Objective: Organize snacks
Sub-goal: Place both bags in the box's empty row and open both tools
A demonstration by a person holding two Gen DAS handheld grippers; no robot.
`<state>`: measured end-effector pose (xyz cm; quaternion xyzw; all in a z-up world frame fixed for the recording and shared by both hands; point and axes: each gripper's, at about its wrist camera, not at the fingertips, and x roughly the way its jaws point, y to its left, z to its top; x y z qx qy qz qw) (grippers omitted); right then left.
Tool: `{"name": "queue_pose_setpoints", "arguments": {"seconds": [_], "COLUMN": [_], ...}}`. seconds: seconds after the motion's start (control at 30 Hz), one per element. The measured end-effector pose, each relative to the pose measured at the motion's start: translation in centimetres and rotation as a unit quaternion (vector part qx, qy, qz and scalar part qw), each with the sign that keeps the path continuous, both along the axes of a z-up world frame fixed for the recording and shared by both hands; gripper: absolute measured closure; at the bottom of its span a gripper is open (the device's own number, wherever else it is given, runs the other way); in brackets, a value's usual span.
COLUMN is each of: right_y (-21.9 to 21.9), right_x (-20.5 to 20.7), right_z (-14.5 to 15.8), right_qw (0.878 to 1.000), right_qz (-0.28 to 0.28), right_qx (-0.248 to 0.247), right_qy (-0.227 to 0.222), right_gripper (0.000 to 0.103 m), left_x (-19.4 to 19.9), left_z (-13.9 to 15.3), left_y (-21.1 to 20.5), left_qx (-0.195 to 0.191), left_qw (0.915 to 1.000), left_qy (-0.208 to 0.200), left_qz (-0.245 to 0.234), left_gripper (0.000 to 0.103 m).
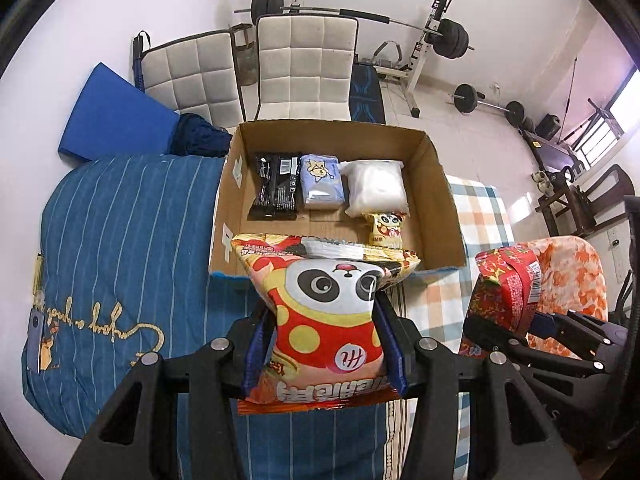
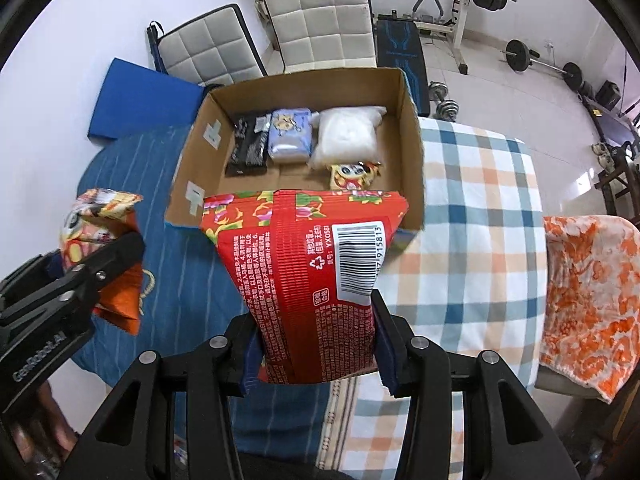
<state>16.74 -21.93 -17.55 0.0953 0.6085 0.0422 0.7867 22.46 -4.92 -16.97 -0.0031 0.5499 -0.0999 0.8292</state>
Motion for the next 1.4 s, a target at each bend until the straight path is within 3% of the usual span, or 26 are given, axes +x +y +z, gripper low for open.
{"name": "queue_pose_setpoints", "arguments": {"seconds": [0.33, 0.6, 0.77, 0.93, 1.17, 1.4], "right_y": [0.1, 0.9, 2.3, 3.7, 4.8, 5.3], "right_x": [7.4, 14.1, 17.2, 18.5, 19.1, 19.4], "right_z": [-1.4, -6.9, -11.2, -15.3, -20.1, -22.8], "right_qw": [1.000, 0.997, 0.994, 0.991, 0.984, 0.978], "right_qz": [0.007, -0.002, 0.006, 0.022, 0.031, 0.030], "right_qx": [0.027, 0.055, 0.052, 0.040, 0.055, 0.069], "right_qy": [0.006, 0.056, 0.091, 0.125, 0.167, 0.195], "right_gripper": [0.054, 0.054, 0.054, 0.054, 0.054, 0.054], "left_x": [8.5, 15.4, 18.3, 19.3, 19.7, 19.9], "left_z": [-2.1, -7.4, -12.2, -16.3, -19.3, -21.4], "left_y": [1.8, 2.6, 2.4, 2.0, 1.2, 1.1], "left_qx": [-0.009, -0.016, -0.004, 0.000, 0.004, -0.003], "left_qw": [0.9992, 0.9933, 0.9857, 0.9759, 0.9685, 0.9566], "left_qy": [0.034, 0.112, 0.166, 0.217, 0.249, 0.291], "left_qz": [0.019, 0.025, 0.027, 0.025, 0.010, -0.003], "left_gripper": [0.057, 0.057, 0.057, 0.057, 0.057, 0.057]}}
